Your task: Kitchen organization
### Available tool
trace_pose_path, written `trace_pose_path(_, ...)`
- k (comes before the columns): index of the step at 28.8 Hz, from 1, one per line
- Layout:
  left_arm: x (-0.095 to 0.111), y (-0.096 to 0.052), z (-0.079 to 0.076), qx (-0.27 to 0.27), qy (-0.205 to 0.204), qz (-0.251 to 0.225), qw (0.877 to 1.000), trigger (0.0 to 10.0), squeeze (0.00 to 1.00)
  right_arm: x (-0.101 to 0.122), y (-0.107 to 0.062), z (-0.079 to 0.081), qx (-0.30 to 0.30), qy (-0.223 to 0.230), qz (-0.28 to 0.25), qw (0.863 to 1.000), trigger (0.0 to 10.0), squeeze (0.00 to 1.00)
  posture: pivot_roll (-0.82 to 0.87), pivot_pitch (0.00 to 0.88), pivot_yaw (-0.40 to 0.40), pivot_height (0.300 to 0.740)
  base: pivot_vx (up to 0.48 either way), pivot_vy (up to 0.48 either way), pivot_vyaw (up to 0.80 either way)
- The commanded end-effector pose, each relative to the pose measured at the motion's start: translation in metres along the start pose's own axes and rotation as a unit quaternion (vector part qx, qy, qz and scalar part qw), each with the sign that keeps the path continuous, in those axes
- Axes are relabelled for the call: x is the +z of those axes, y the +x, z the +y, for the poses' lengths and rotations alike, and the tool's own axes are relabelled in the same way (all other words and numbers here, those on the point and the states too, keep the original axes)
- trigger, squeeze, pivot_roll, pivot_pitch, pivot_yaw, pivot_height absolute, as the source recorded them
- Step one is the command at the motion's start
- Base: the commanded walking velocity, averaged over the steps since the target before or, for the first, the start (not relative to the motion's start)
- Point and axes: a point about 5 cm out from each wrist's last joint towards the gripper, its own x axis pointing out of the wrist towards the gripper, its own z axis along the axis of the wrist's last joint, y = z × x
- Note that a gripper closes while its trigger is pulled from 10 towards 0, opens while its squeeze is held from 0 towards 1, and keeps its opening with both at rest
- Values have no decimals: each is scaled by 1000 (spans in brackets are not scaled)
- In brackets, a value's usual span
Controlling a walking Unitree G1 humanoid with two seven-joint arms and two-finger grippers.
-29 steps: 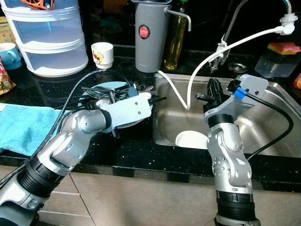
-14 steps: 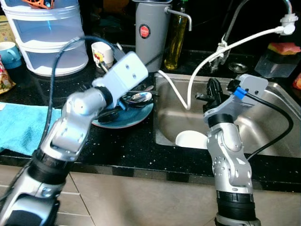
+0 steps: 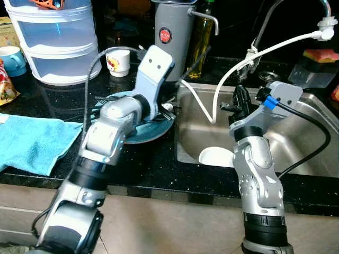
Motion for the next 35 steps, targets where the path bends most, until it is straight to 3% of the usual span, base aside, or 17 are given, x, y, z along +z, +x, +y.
trace_pose_path(1, 1, 5, -5, -31, -15, 1, 999, 10000, 0, -1, 0, -9, -24, -13, 8, 1000, 10000, 0, 236, 0, -30, 740, 0, 0, 0)
trace_pose_path(6, -5, 19, -24, -126, -83, 3, 988, 10000, 0, -7, 2, -31, -88, -55, 36, 994, 10000, 0, 227, 0, -31, 740, 0, 0, 0)
trace_pose_path(9, -5, 22, -29, -143, -93, 1, 985, 10000, 0, -8, 2, -34, -99, -65, 40, 992, 10000, 0, 227, 0, -31, 740, 0, 0, 0)
trace_pose_path(11, -5, 24, -33, -157, -102, 1, 982, 10000, 27, -8, 2, -36, -105, -68, 40, 991, 10000, 0, 225, 0, -32, 740, 0, 0, 0)
trace_pose_path(13, -4, 28, -41, -188, -116, -1, 975, 10000, 125, -7, 2, -39, -117, -82, 36, 989, 10000, 0, 221, 0, -29, 740, 0, 0, 0)
trace_pose_path(16, -4, 31, -47, -205, -121, -1, 971, 10000, 133, -5, 1, -41, -126, -88, 31, 988, 10000, 0, 218, 0, -27, 740, 0, 0, 0)
trace_pose_path(18, -6, 38, -48, -196, -118, 7, 973, 10000, 851, -3, 1, -42, -134, -84, 23, 987, 10000, 0, 216, 0, -26, 740, 0, 0, 0)
trace_pose_path(20, -7, 40, -48, -190, -118, 11, 975, 10000, 851, -2, 1, -42, -135, -82, 21, 987, 10000, 0, 216, 0, -26, 740, 0, 0, 0)
trace_pose_path(21, -7, 41, -47, -191, -125, 9, 974, 10000, 1000, -1, 1, -42, -135, -80, 19, 987, 10000, 0, 214, 0, -27, 740, 0, 0, 0)
trace_pose_path(25, -2, 41, -42, -182, -142, -21, 973, 10000, 1000, 2, 2, -40, -132, -75, 9, 988, 10000, 0, 212, 0, -29, 740, 0, 0, 0)
trace_pose_path(26, 0, 40, -40, -181, -145, -31, 972, 10000, 427, 3, 2, -39, -132, -74, 6, 988, 10000, 0, 213, 0, -31, 740, 0, 0, 0)
trace_pose_path(28, 1, 39, -38, -180, -146, -37, 972, 10000, 427, 3, 2, -39, -132, -73, 5, 989, 10000, 0, 212, 0, -32, 740, 0, 0, 0)
trace_pose_path(29, 2, 37, -36, -176, -146, -43, 973, 10000, 0, 4, 2, -38, -131, -72, 2, 989, 10000, 0, 214, 0, -35, 740, 0, 0, 0)
trace_pose_path(32, 2, 34, -29, -158, -121, -42, 979, 10000, 0, 5, 2, -36, -125, -70, -1, 990, 10000, 0, 214, 0, -37, 740, 0, 0, 0)
trace_pose_path(35, -16, 27, -22, -125, -6, -3, 992, 10000, 0, 5, 4, -27, -105, -64, -1, 992, 10000, 0, 212, 0, -47, 740, 0, 0, 0)
